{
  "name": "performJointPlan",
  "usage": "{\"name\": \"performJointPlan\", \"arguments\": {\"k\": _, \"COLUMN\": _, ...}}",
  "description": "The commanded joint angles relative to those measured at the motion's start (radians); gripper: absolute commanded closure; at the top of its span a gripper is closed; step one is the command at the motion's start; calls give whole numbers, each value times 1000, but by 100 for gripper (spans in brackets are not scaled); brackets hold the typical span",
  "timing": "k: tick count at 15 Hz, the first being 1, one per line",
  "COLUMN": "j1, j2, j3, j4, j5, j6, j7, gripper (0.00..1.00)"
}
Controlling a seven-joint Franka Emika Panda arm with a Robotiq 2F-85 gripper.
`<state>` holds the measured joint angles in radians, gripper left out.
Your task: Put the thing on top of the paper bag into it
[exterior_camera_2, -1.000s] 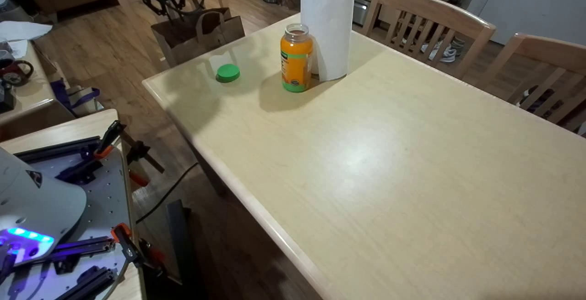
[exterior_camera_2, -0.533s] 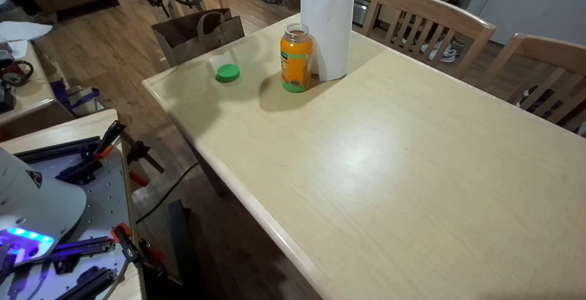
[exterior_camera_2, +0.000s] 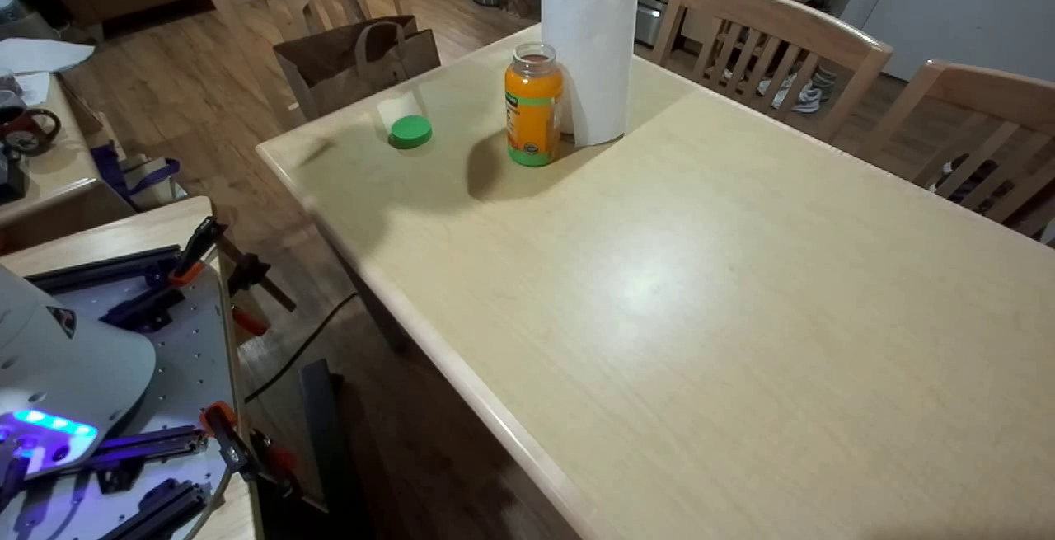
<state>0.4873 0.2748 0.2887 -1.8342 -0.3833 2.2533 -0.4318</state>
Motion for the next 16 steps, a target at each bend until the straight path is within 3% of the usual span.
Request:
{"name": "performJointPlan", "arguments": {"k": 1, "j1": -135, "j2": -87, "j3": 28, "j4": -59, "j5": 143, "j6": 13, "j7": -138, "gripper": 0}}
{"name": "performJointPlan", "arguments": {"k": 2, "j1": -84, "j2": -29, "j3": 25, "j4": 1, "j5": 57, "j6": -7, "j7": -48, "gripper": 0}}
{"name": "performJointPlan", "arguments": {"k": 5, "j1": -138, "j2": -58, "j3": 22, "j4": -17, "j5": 113, "j6": -4, "j7": -113, "gripper": 0}}
{"name": "performJointPlan", "arguments": {"k": 16, "j1": -134, "j2": -58, "j3": 34, "j4": -25, "j5": 115, "j6": -6, "j7": -113, "gripper": 0}}
